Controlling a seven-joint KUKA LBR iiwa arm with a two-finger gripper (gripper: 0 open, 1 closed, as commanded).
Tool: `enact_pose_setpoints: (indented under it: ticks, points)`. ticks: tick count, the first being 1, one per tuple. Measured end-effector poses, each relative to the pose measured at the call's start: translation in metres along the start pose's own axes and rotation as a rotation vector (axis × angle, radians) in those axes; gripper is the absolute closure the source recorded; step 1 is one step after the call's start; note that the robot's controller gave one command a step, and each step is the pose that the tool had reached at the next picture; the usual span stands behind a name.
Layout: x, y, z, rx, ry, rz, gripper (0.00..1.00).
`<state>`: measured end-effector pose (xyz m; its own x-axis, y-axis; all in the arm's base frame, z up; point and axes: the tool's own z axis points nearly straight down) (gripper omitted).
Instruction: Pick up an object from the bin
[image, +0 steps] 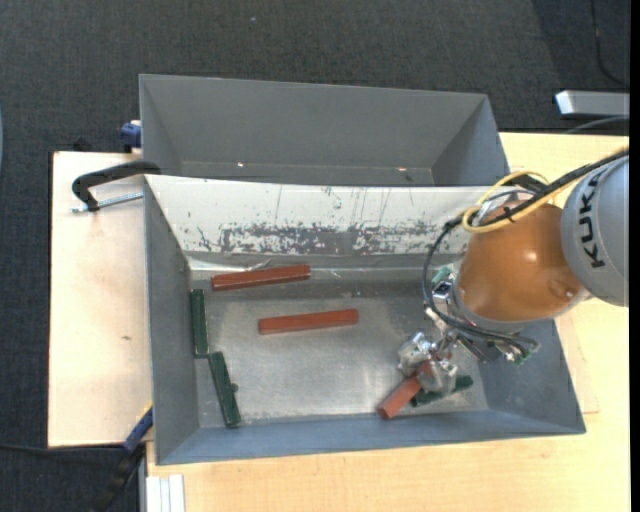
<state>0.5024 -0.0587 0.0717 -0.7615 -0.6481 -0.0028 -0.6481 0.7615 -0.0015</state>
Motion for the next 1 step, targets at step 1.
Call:
enact_pose_setpoints:
  ticks: [1]
  points:
    - [0.0028, -0.0207, -0.133, 0.001, -0.002, 0.011, 1.0]
